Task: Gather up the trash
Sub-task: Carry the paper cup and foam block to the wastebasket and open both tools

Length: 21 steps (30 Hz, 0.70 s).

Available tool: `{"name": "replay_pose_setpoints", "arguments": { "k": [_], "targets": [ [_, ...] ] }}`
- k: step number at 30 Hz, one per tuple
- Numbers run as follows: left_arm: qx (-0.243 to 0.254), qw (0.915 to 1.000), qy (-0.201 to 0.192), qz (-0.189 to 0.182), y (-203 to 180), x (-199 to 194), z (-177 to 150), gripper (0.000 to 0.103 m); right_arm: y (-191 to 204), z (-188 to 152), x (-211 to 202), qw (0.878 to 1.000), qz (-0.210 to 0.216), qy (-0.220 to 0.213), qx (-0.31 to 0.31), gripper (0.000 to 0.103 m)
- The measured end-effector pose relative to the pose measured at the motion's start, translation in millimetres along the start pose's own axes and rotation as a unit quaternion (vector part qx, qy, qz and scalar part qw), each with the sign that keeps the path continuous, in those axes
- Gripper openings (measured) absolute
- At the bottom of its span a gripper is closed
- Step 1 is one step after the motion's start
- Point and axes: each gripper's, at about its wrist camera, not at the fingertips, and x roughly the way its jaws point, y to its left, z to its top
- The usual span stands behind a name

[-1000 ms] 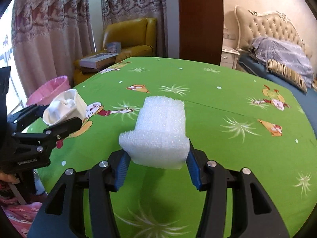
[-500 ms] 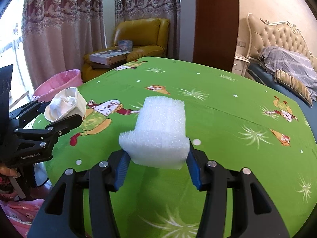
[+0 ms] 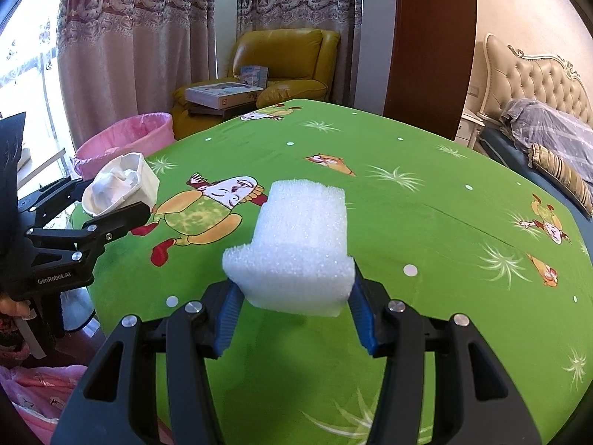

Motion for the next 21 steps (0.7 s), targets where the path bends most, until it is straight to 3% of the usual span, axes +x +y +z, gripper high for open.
{"name": "replay_pose_setpoints", "arguments": {
  "k": [21],
  "targets": [
    [-0.02,0.9995,-0.017,0.019,29,-22,-14,0.071,14,11,0,1.0,0.007,-0.011,-0.009,0.051]
  ]
}}
